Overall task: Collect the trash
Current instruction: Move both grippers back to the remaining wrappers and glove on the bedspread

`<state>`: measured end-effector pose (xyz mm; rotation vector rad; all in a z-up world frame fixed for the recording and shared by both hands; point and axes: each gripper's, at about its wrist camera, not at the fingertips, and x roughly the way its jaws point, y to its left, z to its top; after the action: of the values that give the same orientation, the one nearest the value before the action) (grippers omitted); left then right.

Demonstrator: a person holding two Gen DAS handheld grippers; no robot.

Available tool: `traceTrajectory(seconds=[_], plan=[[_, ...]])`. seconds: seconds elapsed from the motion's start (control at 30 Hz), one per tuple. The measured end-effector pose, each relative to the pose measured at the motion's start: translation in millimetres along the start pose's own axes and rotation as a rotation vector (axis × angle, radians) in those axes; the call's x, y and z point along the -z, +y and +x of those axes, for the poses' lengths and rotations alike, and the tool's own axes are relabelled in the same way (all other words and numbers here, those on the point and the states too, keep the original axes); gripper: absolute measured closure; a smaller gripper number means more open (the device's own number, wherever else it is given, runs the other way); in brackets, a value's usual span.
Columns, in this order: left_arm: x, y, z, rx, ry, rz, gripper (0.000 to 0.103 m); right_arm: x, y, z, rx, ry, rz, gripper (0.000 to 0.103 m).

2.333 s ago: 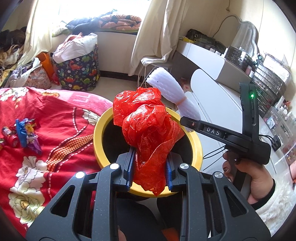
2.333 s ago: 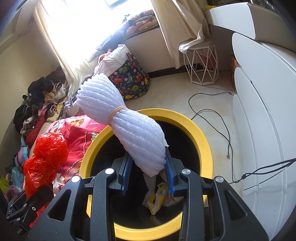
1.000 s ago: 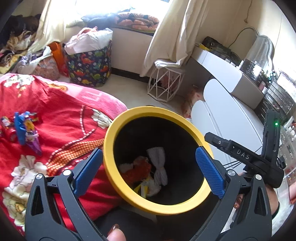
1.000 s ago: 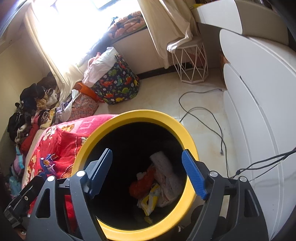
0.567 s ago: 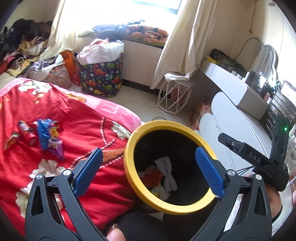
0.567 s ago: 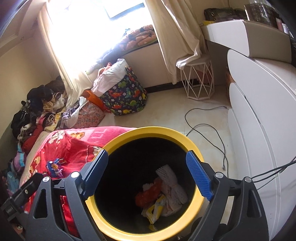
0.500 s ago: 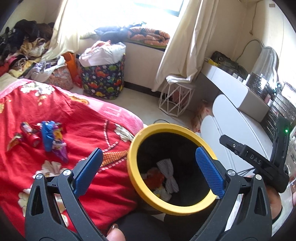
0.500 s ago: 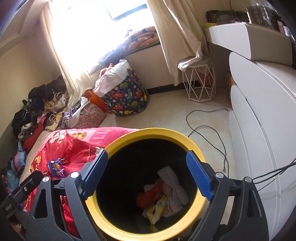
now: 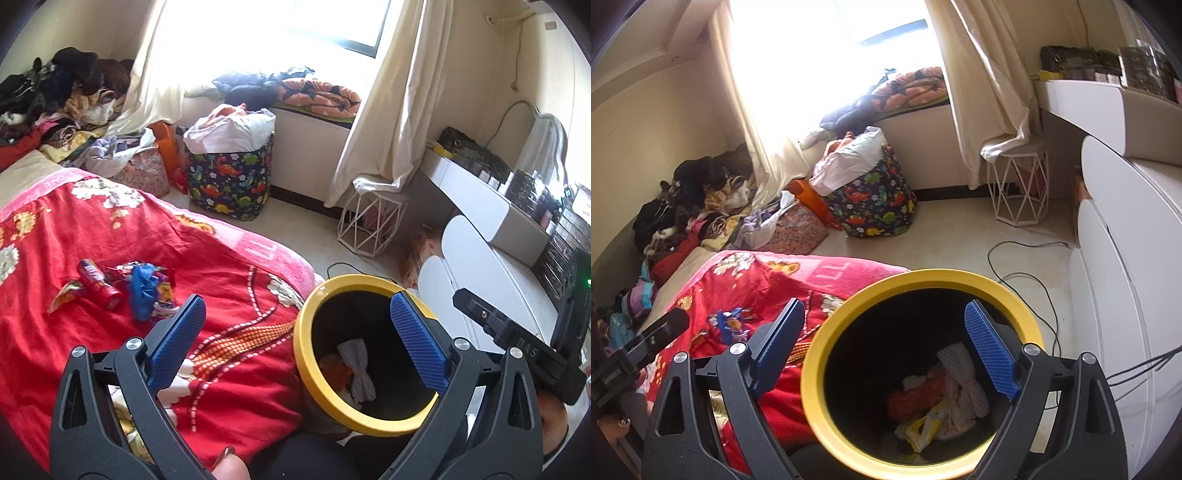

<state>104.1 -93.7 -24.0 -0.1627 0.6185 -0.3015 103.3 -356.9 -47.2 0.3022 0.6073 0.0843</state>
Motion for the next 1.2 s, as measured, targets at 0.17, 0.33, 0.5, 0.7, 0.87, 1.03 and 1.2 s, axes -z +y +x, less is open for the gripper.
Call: traceTrajectory(seconds=[0.17, 0.33, 0.5, 0.7, 0.87, 1.03, 1.2], plan=[[-3.5, 12.1, -6.2, -0.022, -0.022, -0.02, 0.011, -0.6, 16.5, -0.9, -0.029, -0.008, -0.032, 0.017], [-5.8, 24.3, -11.3, -0.04, -0.037, -0.04, 0.011, -0.3, 32.3, 0.6, -0.056, -0.007, -0.066, 0.016], [-8.8, 38.6, -17.6, -0.063, -0.056, -0.061, 0.011, 0.5, 49.2, 3.5, -0.079, 0.002, -0.097, 0.016], [-11.7, 58.5, -24.1, -0.1, -0.075, -0.081, 0.011, 5.0, 75.6, 9.5, -0.12, 0.026, -0.146, 0.016], [-13.5, 78.3, -30.6, -0.136, -0.088, -0.11, 0.011, 9.5, 95.3, 14.1, -0.151, 0.04, -0.188, 0.016], [-16.7, 97.7, -36.0, -0.181, -0.106, -0.126, 0.011, 13.1, 117.3, 19.7, -0.186, 0.056, -0.235, 0.016], [-17.2, 122.8, -43.0, -0.232, -0.119, -0.161, 0.011, 16.7, 139.9, 26.1, -0.223, 0.072, -0.277, 0.016]])
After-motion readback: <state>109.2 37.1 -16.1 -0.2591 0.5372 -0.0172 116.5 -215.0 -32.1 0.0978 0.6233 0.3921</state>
